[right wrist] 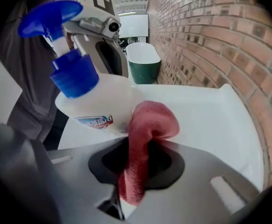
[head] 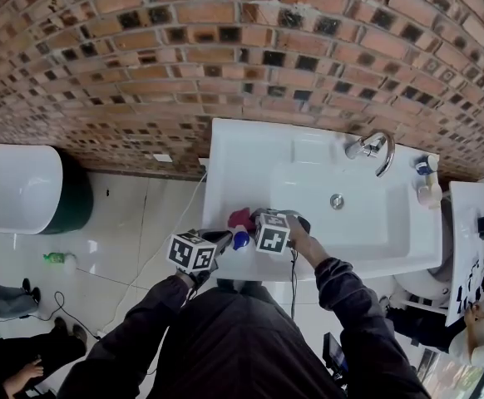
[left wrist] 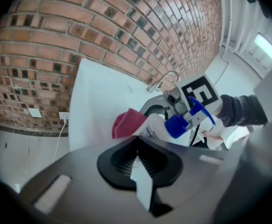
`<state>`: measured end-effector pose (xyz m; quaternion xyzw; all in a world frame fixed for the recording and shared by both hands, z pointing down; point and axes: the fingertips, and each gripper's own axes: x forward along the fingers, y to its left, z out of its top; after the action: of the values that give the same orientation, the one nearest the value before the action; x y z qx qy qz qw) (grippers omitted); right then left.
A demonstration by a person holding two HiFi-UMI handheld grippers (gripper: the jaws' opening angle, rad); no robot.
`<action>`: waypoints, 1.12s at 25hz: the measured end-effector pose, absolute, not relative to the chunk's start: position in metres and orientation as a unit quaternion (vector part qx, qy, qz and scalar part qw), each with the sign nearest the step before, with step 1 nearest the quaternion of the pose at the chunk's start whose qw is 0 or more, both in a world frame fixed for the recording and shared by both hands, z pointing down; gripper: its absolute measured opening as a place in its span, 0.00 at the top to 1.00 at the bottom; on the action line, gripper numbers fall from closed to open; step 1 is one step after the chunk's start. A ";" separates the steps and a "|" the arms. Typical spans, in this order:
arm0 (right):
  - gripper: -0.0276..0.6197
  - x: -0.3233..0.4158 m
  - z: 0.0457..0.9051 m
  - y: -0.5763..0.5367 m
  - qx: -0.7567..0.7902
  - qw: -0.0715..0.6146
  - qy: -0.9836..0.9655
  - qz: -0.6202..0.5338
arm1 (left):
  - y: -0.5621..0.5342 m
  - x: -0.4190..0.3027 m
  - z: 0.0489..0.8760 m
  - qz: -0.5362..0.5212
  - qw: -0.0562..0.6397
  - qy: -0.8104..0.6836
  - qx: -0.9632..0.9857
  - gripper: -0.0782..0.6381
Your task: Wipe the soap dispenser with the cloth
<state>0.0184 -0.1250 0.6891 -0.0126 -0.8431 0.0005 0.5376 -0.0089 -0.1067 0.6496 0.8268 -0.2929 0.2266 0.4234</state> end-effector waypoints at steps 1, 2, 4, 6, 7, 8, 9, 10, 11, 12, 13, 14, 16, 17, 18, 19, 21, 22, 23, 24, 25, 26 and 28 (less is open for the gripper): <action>0.83 0.018 0.692 -0.125 -0.010 0.540 -0.841 0.000 | -0.106 -0.009 0.650 0.227 0.425 -0.292 0.827 0.89; 0.83 0.018 0.694 -0.126 -0.005 0.540 -0.841 0.001 | -0.106 -0.008 0.651 0.226 0.426 -0.291 0.826 0.89; 0.83 0.020 0.692 -0.129 0.016 0.534 -0.845 0.009 | -0.106 -0.009 0.652 0.225 0.427 -0.291 0.826 0.89; 0.83 0.025 0.682 -0.133 0.051 0.518 -0.853 0.027 | -0.105 -0.009 0.651 0.221 0.428 -0.292 0.826 0.89; 0.83 0.029 0.673 -0.134 0.071 0.505 -0.859 0.041 | -0.105 -0.010 0.650 0.217 0.429 -0.292 0.827 0.89; 0.83 0.032 0.662 -0.134 0.092 0.486 -0.867 0.058 | -0.105 -0.011 0.648 0.211 0.428 -0.294 0.828 0.89; 0.83 0.036 0.650 -0.132 0.113 0.463 -0.876 0.080 | -0.106 -0.013 0.645 0.205 0.426 -0.299 0.829 0.89; 0.83 0.039 0.638 -0.128 0.134 0.435 -0.884 0.104 | -0.107 -0.016 0.641 0.198 0.423 -0.305 0.830 0.89; 0.83 0.044 0.626 -0.123 0.156 0.404 -0.892 0.128 | -0.107 -0.019 0.636 0.191 0.419 -0.312 0.831 0.89; 0.83 0.049 0.613 -0.118 0.179 0.371 -0.899 0.151 | -0.107 -0.021 0.630 0.181 0.415 -0.318 0.833 0.89; 0.83 0.056 0.600 -0.113 0.203 0.338 -0.903 0.171 | -0.106 -0.025 0.623 0.171 0.410 -0.325 0.835 0.89; 0.83 0.063 0.587 -0.106 0.227 0.303 -0.905 0.192 | -0.104 -0.029 0.615 0.159 0.405 -0.333 0.837 0.89; 0.83 0.077 0.556 -0.091 0.266 0.227 -0.908 0.231 | -0.099 -0.040 0.596 0.135 0.389 -0.352 0.840 0.89; 0.83 0.082 0.538 -0.083 0.282 0.190 -0.908 0.246 | -0.096 -0.046 0.584 0.125 0.378 -0.361 0.843 0.89; 0.83 0.088 0.521 -0.076 0.295 0.159 -0.907 0.256 | -0.093 -0.052 0.572 0.117 0.364 -0.366 0.849 0.89; 0.83 0.093 0.504 -0.070 0.307 0.134 -0.906 0.258 | -0.089 -0.056 0.559 0.111 0.348 -0.366 0.856 0.89; 0.83 0.101 0.476 -0.061 0.329 0.107 -0.905 0.246 | -0.082 -0.059 0.534 0.109 0.308 -0.358 0.875 0.89; 0.83 0.104 0.465 -0.059 0.340 0.101 -0.905 0.234 | -0.079 -0.060 0.522 0.112 0.287 -0.352 0.884 0.89; 0.83 0.108 0.454 -0.058 0.350 0.097 -0.905 0.221 | -0.076 -0.060 0.513 0.115 0.267 -0.347 0.892 0.89; 0.83 0.110 0.444 -0.057 0.359 0.092 -0.905 0.208 | -0.074 -0.059 0.504 0.118 0.250 -0.343 0.898 0.89; 0.83 0.112 0.435 -0.058 0.365 0.086 -0.906 0.196 | -0.073 -0.058 0.498 0.121 0.236 -0.341 0.902 0.89; 0.83 0.113 0.427 -0.058 0.370 0.082 -0.907 0.186 | -0.073 -0.057 0.492 0.122 0.224 -0.339 0.905 0.89; 0.83 0.112 0.416 -0.058 0.372 0.075 -0.909 0.173 | -0.070 -0.054 0.484 0.123 0.209 -0.337 0.910 0.89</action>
<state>0.1116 -0.0577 0.4162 0.3723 -0.9087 0.1734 0.0750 -0.0539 -0.0704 0.4836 0.9098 -0.3371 0.1232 0.2085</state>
